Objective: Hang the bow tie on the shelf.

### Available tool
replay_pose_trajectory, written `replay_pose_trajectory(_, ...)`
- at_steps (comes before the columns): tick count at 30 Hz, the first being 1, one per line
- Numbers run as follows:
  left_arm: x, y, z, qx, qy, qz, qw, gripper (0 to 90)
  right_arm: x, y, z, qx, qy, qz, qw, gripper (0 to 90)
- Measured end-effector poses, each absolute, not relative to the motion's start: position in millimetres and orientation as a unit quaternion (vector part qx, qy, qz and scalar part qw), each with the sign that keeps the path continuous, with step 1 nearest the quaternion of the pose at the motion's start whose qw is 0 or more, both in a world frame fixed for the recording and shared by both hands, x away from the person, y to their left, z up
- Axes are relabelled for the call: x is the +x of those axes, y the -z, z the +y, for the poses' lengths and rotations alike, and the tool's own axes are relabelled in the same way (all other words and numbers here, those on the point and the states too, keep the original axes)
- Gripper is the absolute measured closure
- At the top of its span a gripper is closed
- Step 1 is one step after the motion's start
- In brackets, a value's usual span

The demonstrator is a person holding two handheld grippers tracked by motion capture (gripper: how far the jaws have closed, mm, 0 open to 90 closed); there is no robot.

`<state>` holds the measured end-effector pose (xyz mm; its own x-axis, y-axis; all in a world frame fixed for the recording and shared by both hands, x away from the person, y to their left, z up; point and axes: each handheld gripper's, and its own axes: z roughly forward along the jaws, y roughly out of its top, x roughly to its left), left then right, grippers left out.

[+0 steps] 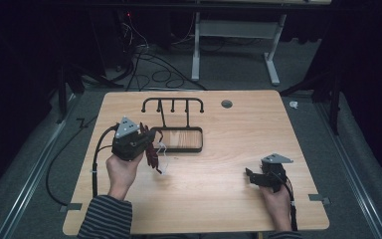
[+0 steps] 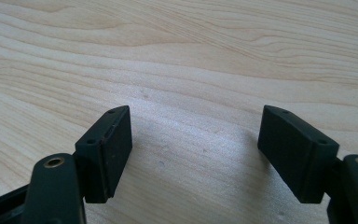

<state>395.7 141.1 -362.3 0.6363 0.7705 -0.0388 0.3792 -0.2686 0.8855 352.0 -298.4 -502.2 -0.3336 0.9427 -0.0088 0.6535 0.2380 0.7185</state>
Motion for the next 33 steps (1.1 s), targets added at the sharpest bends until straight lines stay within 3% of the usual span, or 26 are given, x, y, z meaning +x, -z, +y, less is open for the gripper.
replay_pose_trajectory(33,428.7,339.4,106.0,0.781,-0.199,0.35,0.478,89.9,351.9,502.2,-298.4,0.53,-0.316,0.753,0.228,26.9)
